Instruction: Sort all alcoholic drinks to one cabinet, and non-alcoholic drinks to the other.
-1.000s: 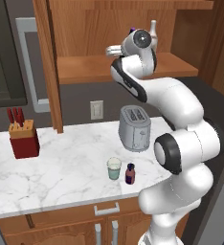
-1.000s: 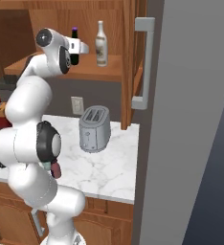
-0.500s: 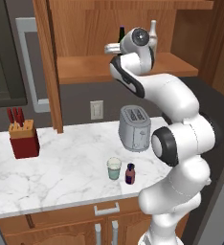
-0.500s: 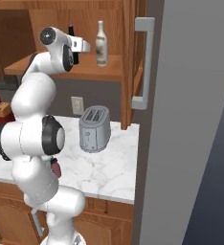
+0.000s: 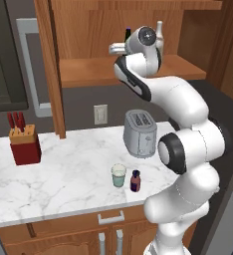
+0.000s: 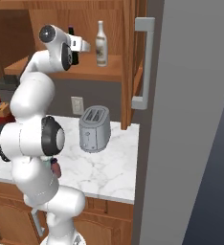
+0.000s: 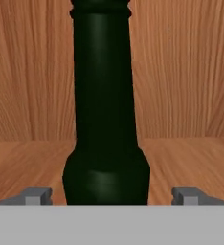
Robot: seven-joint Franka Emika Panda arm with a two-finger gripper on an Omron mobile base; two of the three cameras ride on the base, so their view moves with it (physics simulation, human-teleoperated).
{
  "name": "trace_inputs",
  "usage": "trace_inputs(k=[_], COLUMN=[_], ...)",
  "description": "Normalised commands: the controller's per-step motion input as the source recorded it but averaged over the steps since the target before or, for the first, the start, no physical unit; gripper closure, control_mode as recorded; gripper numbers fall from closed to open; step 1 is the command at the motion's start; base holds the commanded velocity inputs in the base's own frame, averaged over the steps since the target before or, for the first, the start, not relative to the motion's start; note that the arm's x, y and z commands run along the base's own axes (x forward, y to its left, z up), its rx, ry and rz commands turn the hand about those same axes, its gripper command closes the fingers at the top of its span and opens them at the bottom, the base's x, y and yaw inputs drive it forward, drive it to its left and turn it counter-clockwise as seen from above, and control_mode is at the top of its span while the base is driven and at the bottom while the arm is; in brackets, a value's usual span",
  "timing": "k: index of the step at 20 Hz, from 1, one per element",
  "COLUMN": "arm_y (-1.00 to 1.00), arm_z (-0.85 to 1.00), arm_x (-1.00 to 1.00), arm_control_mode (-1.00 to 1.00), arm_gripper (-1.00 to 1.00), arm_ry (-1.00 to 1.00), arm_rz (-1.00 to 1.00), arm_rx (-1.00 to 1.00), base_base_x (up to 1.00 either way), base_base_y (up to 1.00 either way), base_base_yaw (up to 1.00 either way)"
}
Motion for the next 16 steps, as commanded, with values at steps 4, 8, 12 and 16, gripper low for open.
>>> trace_inputs(k=[4,8,12,16], arm_y=[0.0,0.0,-0.04,-0.23], arm_z=[-0.13,-0.19,-0.29,-0.8], arm_x=[-0.96,-1.0,-1.0,-1.0], arm_control_mode=[-1.0,-1.0,-1.0,-1.0], arm_gripper=[-1.0,-1.0,-1.0,-1.0], arm_ry=[0.0,0.0,0.07,0.2], arm_rz=[0.0,0.0,0.01,0.14], arm_rx=[0.0,0.0,0.0,0.0], base_base_x=[0.0,0.0,0.0,0.0], base_base_y=[0.0,0.0,0.0,0.0], base_base_yaw=[0.0,0.0,0.0,0.0])
